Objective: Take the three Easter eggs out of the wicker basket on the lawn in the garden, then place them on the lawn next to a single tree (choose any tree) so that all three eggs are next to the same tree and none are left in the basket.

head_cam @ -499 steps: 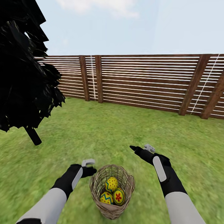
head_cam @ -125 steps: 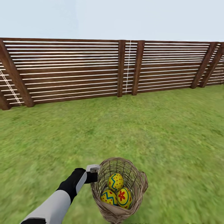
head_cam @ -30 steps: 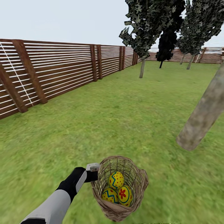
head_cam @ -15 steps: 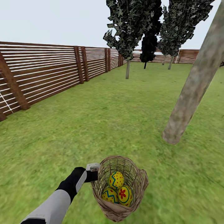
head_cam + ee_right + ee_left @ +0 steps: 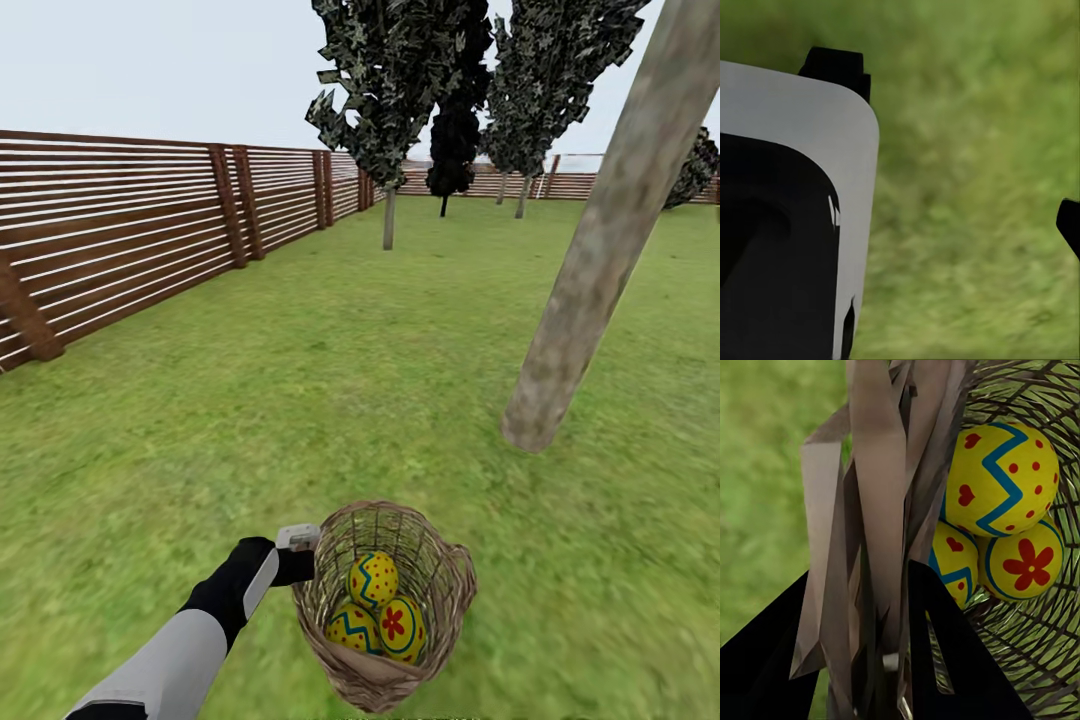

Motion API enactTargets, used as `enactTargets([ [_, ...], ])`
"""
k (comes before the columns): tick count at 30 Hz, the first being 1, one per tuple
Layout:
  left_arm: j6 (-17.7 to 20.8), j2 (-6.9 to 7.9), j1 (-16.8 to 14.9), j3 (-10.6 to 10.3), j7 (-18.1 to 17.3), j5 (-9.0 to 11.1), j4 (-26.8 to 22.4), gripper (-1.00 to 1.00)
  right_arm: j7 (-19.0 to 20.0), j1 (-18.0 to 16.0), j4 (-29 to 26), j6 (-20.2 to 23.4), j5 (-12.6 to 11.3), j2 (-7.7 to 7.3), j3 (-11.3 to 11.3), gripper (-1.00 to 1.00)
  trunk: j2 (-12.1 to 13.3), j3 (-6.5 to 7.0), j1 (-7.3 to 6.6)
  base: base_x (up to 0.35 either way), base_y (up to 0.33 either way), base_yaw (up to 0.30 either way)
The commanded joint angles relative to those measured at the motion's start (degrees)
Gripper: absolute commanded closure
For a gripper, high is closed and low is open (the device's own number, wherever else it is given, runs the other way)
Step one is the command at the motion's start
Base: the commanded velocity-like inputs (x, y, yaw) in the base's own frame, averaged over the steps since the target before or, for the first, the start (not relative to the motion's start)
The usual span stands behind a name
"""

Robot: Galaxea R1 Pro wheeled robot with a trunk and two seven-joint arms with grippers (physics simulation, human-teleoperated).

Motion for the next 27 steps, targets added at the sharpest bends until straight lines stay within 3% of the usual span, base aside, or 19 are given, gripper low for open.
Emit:
enactTargets([
  [1,0.31,-0.02,-0.02,0.11,0.07,0.87,-0.11,1.00,0.14,-0.07,0.07,0.11,0.56,-0.02,-0.48,-1.00,-0.03,-0.12,-0.01,0.000,0.000,-0.186],
  [12,0.38,0.01,-0.02,0.11,0.07,0.87,-0.11,1.00,0.27,-0.23,-1.06,0.65,0.28,-0.45,-1.25,-1.00,-0.03,-0.96,-0.01,0.000,0.000,-0.199],
  [14,0.39,0.01,-0.02,0.11,0.07,0.87,-0.11,1.00,0.35,-3.25,-3.34,3.89,0.01,-0.33,-1.90,-1.00,-0.03,-1.13,-0.01,0.000,0.000,-0.114],
  [15,0.39,-0.01,-0.02,0.11,0.07,0.87,-0.11,1.00,0.39,-9.03,-4.73,11.58,-0.44,-0.27,-2.27,-1.00,-0.03,-1.22,-0.01,0.000,0.000,-0.019],
  [16,0.39,-0.02,-0.02,0.11,0.07,0.87,-0.11,1.00,0.40,-14.16,-5.16,18.49,-3.28,-0.44,-3.06,-1.00,-0.03,-1.28,-0.01,0.000,0.000,-0.006],
  [17,0.39,-0.01,-0.02,0.11,0.07,0.87,-0.11,1.00,0.40,-19.23,-6.33,23.34,-9.81,-0.65,-3.67,-1.00,-0.03,-1.29,-0.01,0.000,0.000,-0.001],
  [18,0.39,-0.03,-0.02,0.11,0.07,0.87,-0.11,1.00,0.40,-21.41,-9.49,24.69,-14.54,-1.07,-3.75,-1.00,-0.03,-1.30,-0.01,0.000,0.000,0.000],
  [19,0.39,-0.06,-0.02,0.11,0.07,0.87,-0.11,1.00,0.40,-22.13,-13.72,25.05,-16.43,-1.37,-3.63,-1.00,-0.03,-1.30,-0.01,0.000,0.000,0.000],
  [23,0.39,-0.08,-0.02,0.11,0.07,0.87,-0.11,1.00,0.32,-21.83,-16.29,24.23,-16.77,-1.10,-2.48,-1.00,-0.03,-1.30,-0.01,0.000,0.000,0.000],
  [25,0.39,-0.08,-0.02,0.11,0.07,0.87,-0.11,1.00,0.12,-20.36,-15.90,24.19,-16.83,-1.08,0.08,-1.00,-0.03,-1.30,-0.01,0.000,0.000,0.000],
  [27,0.39,-0.08,-0.02,0.11,0.07,0.87,-0.11,1.00,-0.16,-19.77,-15.61,24.19,-16.85,-1.00,0.44,-1.00,-0.03,-1.30,-0.01,0.000,0.000,0.000],
])
